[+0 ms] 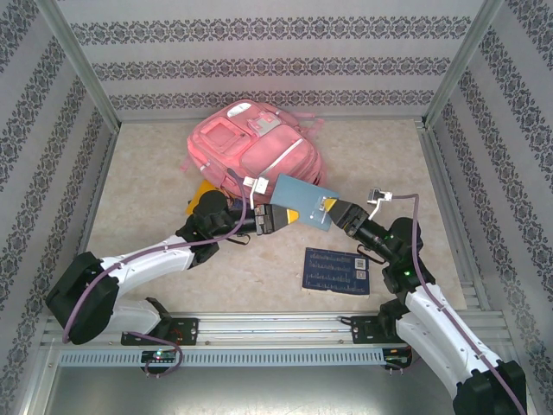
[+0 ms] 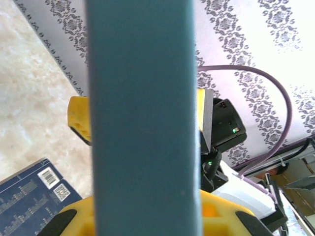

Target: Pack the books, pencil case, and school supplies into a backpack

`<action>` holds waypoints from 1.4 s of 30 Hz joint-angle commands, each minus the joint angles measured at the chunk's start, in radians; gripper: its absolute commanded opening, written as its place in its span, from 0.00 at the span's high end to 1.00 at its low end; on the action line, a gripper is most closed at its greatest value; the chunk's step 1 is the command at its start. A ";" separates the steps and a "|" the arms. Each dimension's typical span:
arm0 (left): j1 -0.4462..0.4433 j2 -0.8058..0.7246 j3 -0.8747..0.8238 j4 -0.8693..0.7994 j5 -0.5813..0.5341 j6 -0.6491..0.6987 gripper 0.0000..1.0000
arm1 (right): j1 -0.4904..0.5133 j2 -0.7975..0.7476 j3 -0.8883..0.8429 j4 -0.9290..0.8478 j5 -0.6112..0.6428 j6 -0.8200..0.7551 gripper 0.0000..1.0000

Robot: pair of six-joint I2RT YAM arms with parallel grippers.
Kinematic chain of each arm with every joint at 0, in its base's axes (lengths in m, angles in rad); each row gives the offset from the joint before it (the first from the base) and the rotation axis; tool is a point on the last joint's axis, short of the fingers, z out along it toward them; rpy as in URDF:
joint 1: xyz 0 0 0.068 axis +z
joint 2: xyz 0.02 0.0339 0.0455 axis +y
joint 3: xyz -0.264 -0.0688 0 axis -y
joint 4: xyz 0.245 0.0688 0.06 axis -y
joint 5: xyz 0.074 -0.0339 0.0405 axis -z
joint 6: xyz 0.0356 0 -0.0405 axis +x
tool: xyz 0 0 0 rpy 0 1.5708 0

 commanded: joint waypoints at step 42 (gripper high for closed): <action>0.116 0.327 0.706 -1.241 -0.422 0.638 0.44 | 0.023 -0.137 0.027 -0.429 0.324 -0.175 1.00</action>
